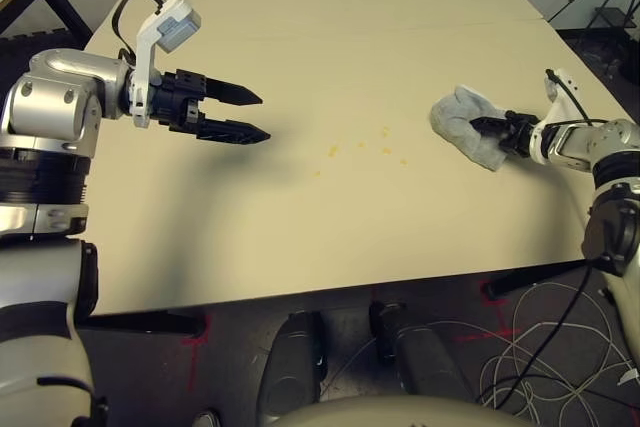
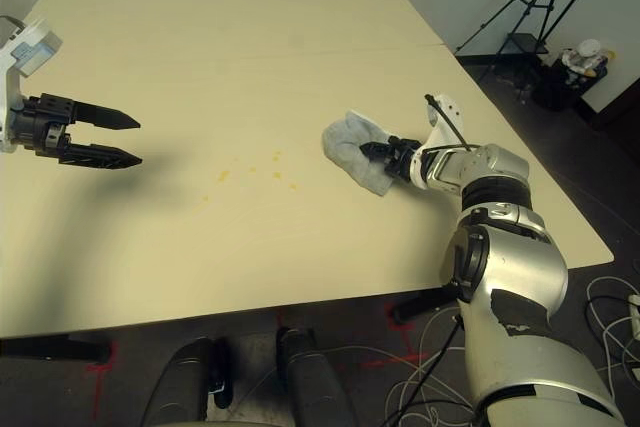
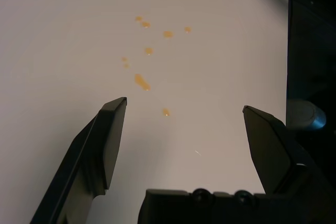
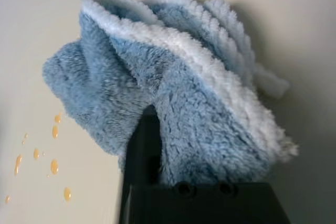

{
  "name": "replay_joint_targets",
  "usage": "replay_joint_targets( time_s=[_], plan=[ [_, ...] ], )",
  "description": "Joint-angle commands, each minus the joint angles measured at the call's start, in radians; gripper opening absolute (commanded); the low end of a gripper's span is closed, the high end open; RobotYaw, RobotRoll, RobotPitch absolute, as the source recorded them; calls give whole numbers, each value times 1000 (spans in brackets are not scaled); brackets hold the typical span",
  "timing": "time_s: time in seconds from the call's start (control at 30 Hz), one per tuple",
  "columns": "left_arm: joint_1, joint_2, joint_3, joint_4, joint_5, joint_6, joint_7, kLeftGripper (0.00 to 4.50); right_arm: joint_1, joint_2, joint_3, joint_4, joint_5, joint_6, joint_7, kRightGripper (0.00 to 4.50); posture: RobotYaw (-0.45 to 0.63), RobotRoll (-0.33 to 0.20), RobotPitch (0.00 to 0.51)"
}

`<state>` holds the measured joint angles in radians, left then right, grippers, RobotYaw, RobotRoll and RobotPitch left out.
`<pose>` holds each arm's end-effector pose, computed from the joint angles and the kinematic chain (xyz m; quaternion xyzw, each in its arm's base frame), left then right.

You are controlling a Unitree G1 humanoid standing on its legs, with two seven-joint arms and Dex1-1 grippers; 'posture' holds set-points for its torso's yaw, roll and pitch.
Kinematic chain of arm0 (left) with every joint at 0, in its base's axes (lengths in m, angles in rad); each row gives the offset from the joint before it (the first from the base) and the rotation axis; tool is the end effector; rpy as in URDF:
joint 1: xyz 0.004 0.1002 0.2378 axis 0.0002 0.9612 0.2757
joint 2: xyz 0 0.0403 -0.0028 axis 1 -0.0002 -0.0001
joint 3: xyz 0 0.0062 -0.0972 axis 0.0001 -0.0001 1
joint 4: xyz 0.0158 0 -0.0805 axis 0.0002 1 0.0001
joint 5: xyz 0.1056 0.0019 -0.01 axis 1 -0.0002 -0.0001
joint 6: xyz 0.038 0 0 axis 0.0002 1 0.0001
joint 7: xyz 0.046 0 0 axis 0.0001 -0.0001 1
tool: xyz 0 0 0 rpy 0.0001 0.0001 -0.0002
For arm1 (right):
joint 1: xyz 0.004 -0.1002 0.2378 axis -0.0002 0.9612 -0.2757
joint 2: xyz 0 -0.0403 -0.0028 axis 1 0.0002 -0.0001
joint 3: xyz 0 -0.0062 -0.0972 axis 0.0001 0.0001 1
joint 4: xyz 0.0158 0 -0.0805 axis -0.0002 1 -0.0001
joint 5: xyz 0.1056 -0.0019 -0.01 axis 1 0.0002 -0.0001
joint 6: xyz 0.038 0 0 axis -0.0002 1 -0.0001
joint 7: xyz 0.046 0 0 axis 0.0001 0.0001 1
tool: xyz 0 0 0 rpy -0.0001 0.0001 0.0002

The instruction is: Wipe the water off the table with a rag.

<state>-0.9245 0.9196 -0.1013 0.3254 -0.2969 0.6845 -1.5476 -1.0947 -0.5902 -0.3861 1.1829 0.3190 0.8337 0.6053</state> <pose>0.3005 0.2806 0.2810 0.1499 0.1866 -0.5612 0.7923 0.3327 -0.2875 0.1653 0.2959 0.2687 0.1347 0.9067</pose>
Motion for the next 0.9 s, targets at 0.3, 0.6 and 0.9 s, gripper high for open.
replay_joint_targets(
  time_s=[0.3,0.6,0.9],
  plan=[
    [-17,-22,-23,-11,-4,17,7,4500,-93,32,46,-209,22,-9,30,8,-28,0,159],
    [-83,-28,-41,43,10,-3,-12,4500,3,325,43,-818,195,403,-147,8,-47,0,160],
    [-135,-23,-49,78,19,-21,-37,4500,156,704,23,-1099,212,664,-411,8,-26,0,169]
  ],
)
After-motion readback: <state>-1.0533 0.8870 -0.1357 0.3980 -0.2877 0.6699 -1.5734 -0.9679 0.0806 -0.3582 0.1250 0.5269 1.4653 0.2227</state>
